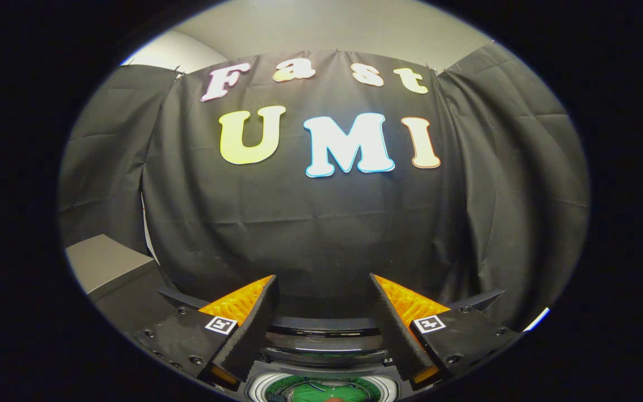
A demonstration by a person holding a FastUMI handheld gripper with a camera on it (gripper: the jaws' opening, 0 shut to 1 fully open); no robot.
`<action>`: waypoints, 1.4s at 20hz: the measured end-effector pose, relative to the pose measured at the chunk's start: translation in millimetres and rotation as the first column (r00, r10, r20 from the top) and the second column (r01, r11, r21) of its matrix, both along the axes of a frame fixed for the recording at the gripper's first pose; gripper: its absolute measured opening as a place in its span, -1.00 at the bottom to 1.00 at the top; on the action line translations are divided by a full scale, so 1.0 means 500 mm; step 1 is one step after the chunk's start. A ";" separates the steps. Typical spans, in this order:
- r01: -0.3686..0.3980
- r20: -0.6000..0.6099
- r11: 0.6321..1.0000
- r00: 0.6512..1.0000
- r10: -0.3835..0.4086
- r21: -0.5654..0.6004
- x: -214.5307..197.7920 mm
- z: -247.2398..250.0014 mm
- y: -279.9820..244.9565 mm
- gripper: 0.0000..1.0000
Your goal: Put the clothes into the washing machine and then close the washing machine lid.
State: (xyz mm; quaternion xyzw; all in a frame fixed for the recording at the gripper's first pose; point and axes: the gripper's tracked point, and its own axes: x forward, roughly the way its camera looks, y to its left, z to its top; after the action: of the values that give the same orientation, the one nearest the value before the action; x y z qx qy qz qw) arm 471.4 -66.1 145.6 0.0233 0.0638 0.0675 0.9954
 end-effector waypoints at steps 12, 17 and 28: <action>0.010 0.062 1.000 0.998 -0.010 0.004 -0.133 -0.042 -0.005 0.97; 0.042 0.039 0.999 0.998 -0.042 -0.009 -0.230 -0.127 -0.013 0.97; 0.085 0.070 0.994 0.994 -0.080 -0.072 -0.425 -0.218 -0.016 0.97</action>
State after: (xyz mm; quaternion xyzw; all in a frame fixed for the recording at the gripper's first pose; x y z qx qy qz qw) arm 258.9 -74.0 36.6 -0.0138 0.0319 0.0246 0.9991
